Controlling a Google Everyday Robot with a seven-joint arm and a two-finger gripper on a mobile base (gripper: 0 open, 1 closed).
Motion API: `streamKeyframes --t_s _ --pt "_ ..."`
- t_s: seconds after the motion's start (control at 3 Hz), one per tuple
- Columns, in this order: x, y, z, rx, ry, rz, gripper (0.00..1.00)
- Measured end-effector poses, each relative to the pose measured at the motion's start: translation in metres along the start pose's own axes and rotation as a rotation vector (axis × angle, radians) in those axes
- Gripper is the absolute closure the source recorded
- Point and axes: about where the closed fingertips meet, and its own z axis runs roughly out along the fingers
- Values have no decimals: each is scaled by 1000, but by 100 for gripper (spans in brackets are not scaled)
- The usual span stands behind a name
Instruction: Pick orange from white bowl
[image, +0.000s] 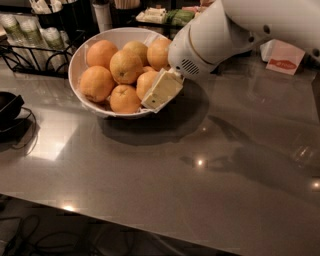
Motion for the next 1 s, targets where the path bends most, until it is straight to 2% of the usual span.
streamKeyframes --t_s 0.33,1.0 --pt "6 -5 4 18 5 21 31" --pt "6 -5 5 17 5 20 27"
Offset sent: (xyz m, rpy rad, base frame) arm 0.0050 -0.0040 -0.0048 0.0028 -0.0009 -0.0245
